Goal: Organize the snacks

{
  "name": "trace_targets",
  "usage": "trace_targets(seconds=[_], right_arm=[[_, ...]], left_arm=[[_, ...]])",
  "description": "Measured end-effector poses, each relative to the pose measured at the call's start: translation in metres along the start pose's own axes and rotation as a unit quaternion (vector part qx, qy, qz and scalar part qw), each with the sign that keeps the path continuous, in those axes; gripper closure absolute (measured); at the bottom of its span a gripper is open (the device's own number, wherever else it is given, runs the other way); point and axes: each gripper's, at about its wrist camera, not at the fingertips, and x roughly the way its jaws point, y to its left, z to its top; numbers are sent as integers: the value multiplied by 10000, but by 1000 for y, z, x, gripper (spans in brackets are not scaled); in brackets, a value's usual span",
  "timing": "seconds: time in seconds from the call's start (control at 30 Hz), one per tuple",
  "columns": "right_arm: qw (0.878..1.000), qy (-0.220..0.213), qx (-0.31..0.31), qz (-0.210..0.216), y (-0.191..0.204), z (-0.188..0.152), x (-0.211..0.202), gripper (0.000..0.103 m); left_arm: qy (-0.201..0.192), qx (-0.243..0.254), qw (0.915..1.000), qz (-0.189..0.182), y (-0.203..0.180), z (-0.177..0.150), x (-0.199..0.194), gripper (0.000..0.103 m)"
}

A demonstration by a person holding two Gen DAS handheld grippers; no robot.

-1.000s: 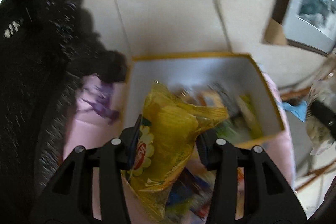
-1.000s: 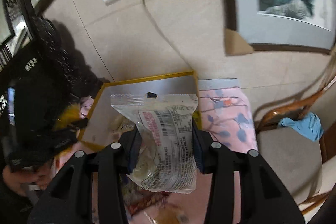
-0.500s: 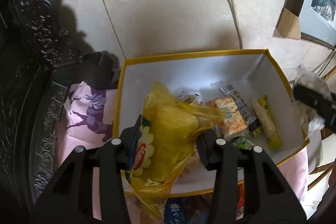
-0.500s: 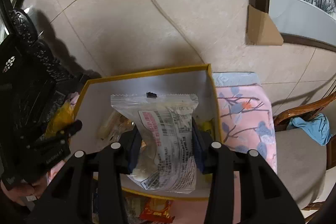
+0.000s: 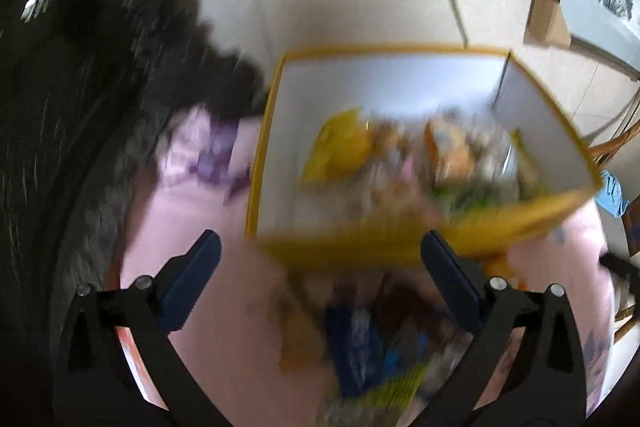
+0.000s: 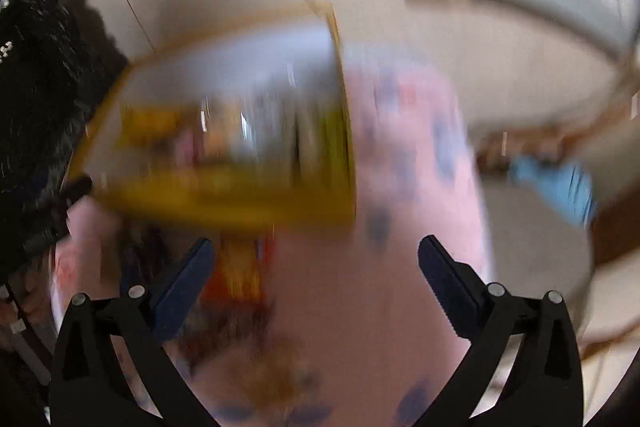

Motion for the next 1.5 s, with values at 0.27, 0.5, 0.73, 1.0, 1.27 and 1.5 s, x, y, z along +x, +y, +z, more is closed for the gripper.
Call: trace_targets(seconds=[0.27, 0.5, 0.73, 1.0, 1.27, 1.5], right_arm=[[9992, 228, 305, -129, 13, -100, 49, 1], [9998, -21, 105, 171, 20, -105, 55, 33], [9992, -91, 101, 388, 19, -105, 20, 49], [9961, 8, 542, 690, -14, -111, -9, 52], [9953, -111, 620, 732, -22, -120, -29, 67], [9934, 244, 1018, 465, -27, -133, 12, 1]], left_arm=[[853, -359, 9955, -213, 18, -66, 25, 2], [546, 505, 9942, -772, -15, -63, 23, 2], [704, 1264, 9867, -742, -40, -61, 57, 2], [826, 1160, 9837, -1102, -45, -70, 48, 41], [705, 862, 9840, -1392, -29, -75, 25, 57], [720, 913, 9829, -1425, -28, -72, 27, 56]])
